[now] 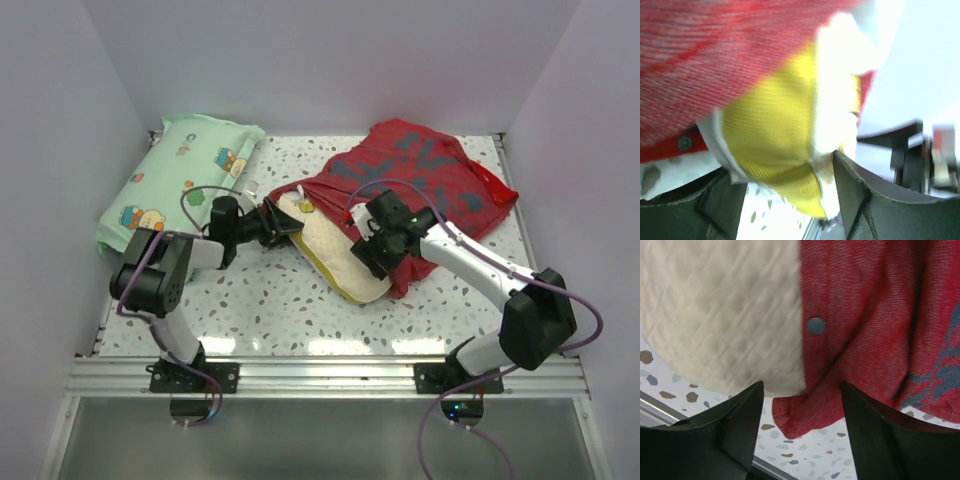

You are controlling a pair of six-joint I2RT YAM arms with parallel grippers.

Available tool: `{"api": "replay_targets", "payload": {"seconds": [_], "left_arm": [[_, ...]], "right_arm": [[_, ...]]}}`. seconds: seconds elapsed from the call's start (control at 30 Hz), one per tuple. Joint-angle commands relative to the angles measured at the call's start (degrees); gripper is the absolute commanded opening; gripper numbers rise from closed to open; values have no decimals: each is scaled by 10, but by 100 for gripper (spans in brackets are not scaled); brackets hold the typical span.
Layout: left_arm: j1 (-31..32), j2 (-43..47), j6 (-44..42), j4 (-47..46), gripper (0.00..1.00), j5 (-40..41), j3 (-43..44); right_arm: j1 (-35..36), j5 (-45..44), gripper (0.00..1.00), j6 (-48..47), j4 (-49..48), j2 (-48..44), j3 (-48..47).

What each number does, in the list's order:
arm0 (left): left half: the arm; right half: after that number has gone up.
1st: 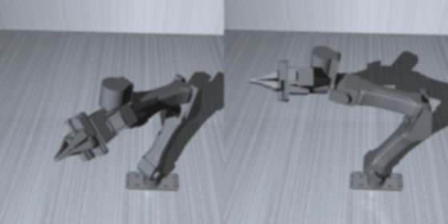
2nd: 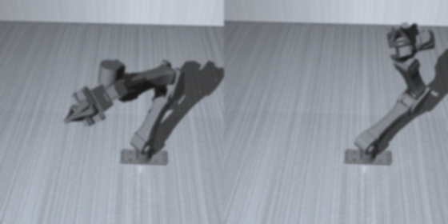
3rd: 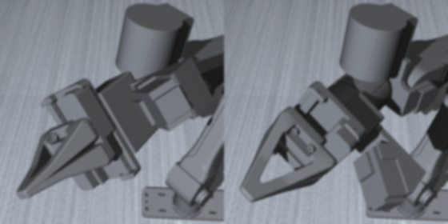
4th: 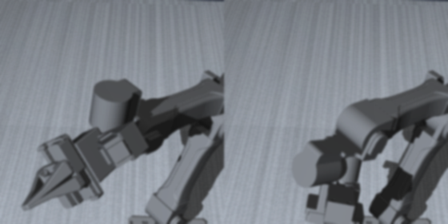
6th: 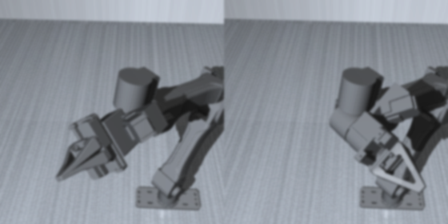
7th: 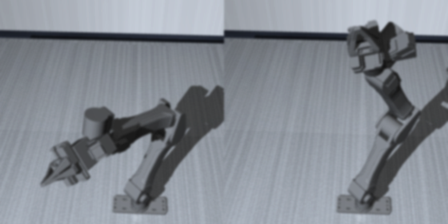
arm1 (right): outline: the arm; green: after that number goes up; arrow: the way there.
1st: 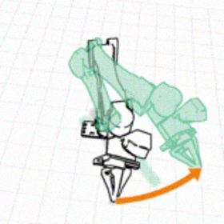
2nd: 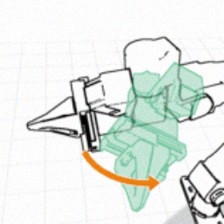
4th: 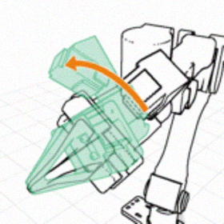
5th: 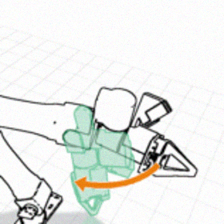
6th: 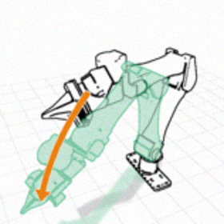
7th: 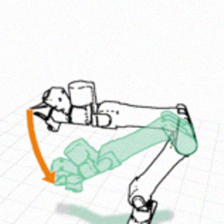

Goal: Put the pillow into the pillowcase

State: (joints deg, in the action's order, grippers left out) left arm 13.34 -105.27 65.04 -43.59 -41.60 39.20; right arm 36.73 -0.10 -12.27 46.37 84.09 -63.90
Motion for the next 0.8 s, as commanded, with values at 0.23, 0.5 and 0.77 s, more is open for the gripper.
{"api": "replay_targets", "payload": {"seconds": [0.23,0.5,0.77], "left_arm": [[-43,211,-610,575,71,-36,108],[202,342,-1081,567,87,89,53],[373,214,-1277,323,89,214,25]], "right_arm": [[-54,26,58,-45,56,-90,18],[-110,80,62,-65,185,-78,-16],[-201,16,63,-89,113,32,-3]]}}
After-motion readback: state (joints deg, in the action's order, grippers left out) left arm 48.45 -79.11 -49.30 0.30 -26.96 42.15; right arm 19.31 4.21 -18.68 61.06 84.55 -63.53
